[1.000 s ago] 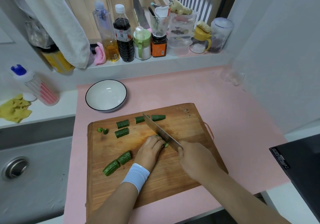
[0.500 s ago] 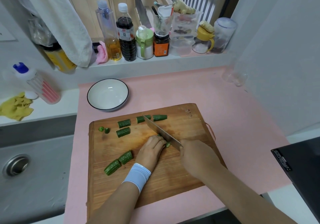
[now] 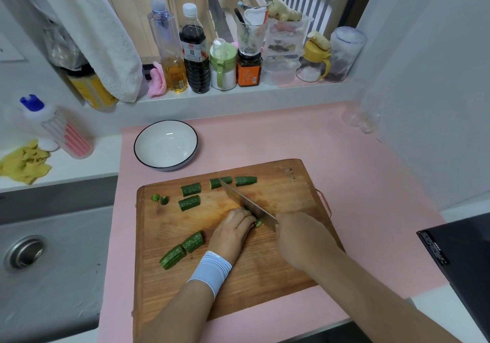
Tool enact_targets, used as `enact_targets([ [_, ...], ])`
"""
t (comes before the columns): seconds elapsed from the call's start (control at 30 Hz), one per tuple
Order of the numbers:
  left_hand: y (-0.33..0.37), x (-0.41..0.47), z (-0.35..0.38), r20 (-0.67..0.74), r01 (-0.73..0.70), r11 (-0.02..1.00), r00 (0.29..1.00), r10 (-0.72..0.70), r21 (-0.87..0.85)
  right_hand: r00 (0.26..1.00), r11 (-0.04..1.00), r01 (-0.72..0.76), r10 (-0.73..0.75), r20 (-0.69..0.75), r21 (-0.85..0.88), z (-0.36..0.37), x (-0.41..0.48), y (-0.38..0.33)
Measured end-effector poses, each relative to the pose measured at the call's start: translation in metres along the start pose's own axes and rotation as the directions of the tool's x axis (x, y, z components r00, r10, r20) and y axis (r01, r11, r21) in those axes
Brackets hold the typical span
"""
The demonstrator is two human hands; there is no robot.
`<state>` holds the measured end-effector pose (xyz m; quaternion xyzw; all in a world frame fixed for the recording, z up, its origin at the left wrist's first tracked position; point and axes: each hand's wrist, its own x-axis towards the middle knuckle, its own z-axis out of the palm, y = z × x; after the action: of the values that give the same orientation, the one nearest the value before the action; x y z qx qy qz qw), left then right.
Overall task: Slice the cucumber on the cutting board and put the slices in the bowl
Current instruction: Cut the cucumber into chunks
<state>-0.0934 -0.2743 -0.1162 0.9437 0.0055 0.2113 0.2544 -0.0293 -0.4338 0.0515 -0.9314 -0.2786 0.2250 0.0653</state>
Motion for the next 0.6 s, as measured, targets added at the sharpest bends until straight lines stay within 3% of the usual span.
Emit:
enact_targets([
  [0.6, -0.002, -0.001, 0.002, -0.049, -0.024, 0.999, 0.999, 0.023, -0.025, 0.998, 0.994, 0.063, -0.062, -0.011, 0.088, 0.043, 0.019, 0.018],
])
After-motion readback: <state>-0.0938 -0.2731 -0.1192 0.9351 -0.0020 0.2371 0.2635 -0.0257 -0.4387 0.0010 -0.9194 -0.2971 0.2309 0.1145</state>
